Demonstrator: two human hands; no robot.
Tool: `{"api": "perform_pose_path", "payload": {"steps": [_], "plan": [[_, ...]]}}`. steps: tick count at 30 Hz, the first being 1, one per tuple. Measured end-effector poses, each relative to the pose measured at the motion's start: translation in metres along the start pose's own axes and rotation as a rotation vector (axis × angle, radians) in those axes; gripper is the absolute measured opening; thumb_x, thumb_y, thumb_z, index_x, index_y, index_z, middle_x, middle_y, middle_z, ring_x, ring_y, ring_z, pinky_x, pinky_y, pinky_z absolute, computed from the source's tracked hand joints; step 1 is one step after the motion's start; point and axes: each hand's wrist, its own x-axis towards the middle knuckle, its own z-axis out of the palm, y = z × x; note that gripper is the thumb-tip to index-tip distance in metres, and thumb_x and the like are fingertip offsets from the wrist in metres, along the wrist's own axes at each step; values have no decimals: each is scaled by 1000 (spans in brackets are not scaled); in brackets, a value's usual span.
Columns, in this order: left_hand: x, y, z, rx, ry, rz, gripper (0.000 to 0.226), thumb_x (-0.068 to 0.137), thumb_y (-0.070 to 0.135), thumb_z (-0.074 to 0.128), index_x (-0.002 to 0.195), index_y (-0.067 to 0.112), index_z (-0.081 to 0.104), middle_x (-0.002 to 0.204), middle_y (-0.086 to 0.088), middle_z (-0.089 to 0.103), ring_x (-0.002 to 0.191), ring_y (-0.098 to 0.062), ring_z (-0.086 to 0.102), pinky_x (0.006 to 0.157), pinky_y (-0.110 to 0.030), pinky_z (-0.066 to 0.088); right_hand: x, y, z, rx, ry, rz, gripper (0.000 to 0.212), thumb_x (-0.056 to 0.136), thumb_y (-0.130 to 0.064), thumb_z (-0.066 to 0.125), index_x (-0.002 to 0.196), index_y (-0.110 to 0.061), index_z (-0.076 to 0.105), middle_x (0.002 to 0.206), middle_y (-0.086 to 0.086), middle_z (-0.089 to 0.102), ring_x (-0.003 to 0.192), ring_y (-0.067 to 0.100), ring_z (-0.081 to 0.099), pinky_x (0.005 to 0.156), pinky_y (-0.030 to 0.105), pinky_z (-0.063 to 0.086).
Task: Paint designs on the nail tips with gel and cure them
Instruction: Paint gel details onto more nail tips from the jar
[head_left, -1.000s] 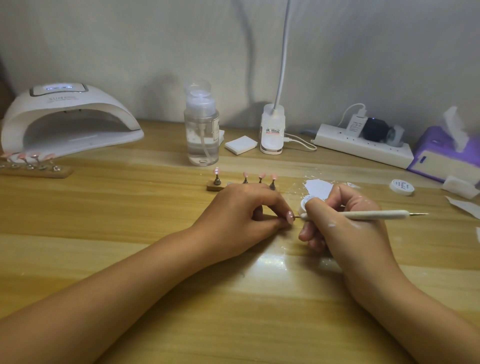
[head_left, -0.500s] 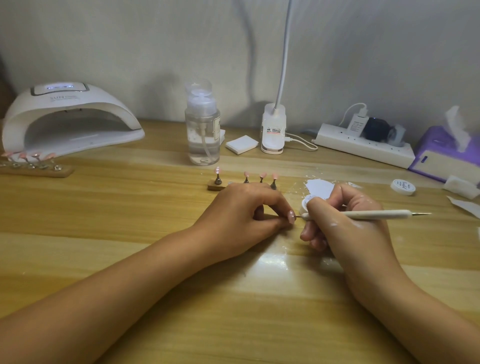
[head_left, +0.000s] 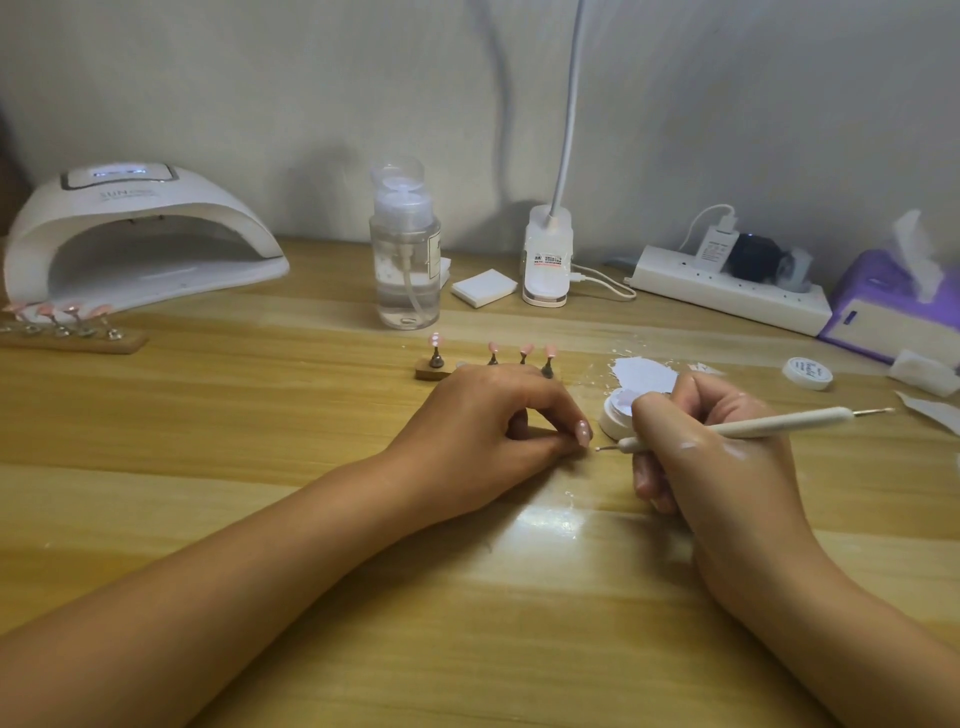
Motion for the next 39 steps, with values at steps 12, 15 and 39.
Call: {"api": "perform_pose_path", "payload": {"steps": [12,15,39], "plan": [[0,-1,0,11,0,-2,9,82,19,78,85,27,76,70,36,55,58,-5,45,59,-10,28,2,4,-1,-74,-22,16,36,81,-6,63,55,-18,41,47,14,59,36,15,44,37,22,36],[0,0,1,4,-3,-5,9,82,19,78,85,27,76,70,37,55,58,-4,45,59,-10,28,3,5,-1,-75,-25,12,36,81,-6,63,56,-18,40,47,15,59,37,15,44,37,22,35],[0,-1,0,13,4,-1,10,82,19,78,85,29,76,69,36,55,57,-4,45,58,-10,28,2,3,0,-22,17,11,40,82,-4,60,50,-21,43,43,10,54,35,11,40,36,16,33]]}}
